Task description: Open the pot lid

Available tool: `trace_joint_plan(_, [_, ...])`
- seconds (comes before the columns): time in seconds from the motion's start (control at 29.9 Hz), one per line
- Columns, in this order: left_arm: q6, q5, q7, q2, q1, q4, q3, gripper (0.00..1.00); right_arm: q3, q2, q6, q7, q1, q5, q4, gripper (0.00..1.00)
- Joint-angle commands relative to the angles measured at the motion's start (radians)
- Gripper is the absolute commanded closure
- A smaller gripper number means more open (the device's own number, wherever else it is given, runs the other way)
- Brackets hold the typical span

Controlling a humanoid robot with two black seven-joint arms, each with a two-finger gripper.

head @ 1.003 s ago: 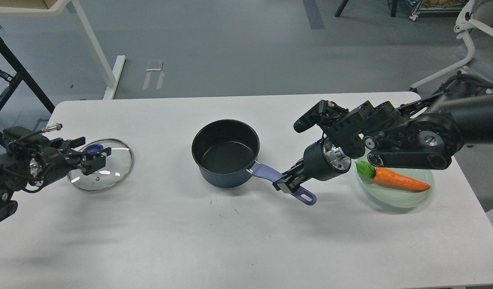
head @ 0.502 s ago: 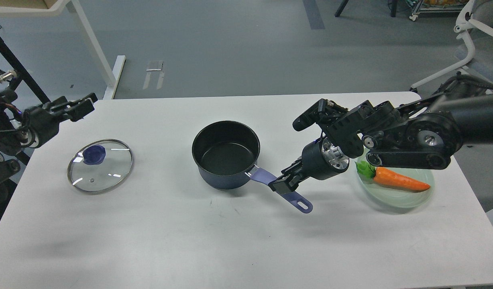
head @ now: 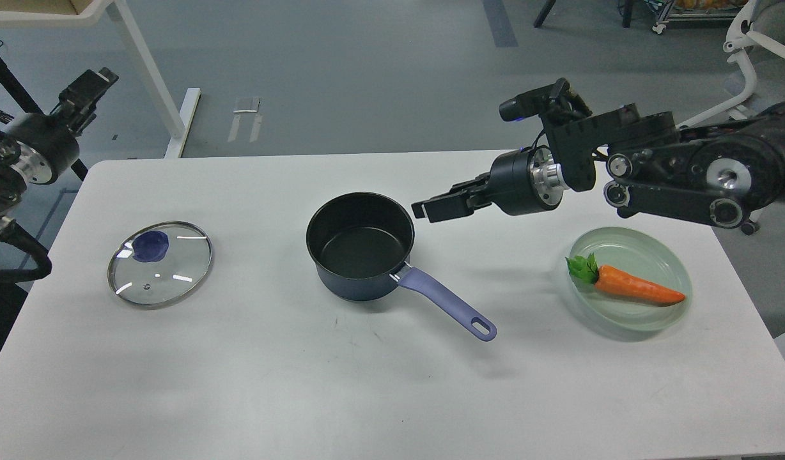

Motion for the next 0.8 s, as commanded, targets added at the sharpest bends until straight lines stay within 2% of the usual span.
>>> trace_joint_plan(0.0, [-0.090,-0.130,0.000,-0.067,0.000,0.001,-0.060,0.01,0.254,-0.063,-0.003,-0.002,-0.154,0.046,-0.057,0.02])
trace_joint_plan(0.17, [-0.124,-0.202,0.000,-0.141,0.008,0.003,-0.173,0.01,0.637,-0.066,-0.003,-0.002,-0.377,0.109,-0.159,0.02])
trace_joint_plan(0.33, [-0.128,-0.279,0.000,-0.237,0.012,0.056,-0.247,0.01,0.901,-0.046,-0.011,-0.002,-0.523,0.256,-0.249,0.00])
trace_joint_plan(0.5, [-0.128,-0.386,0.000,-0.316,0.012,0.127,-0.316,0.01,0.995,0.035,-0.028,-0.002,-0.601,0.616,-0.327,0.00])
trace_joint_plan(0.6, [-0.130,-0.443,0.019,-0.343,0.015,0.133,-0.380,0.01,1.001,0.038,-0.028,0.000,-0.618,0.803,-0.363,0.00])
trace_joint_plan(0.77, [-0.163,-0.539,0.021,-0.353,0.054,0.132,-0.448,0.01,1.021,0.041,-0.028,0.001,-0.641,1.021,-0.404,0.00])
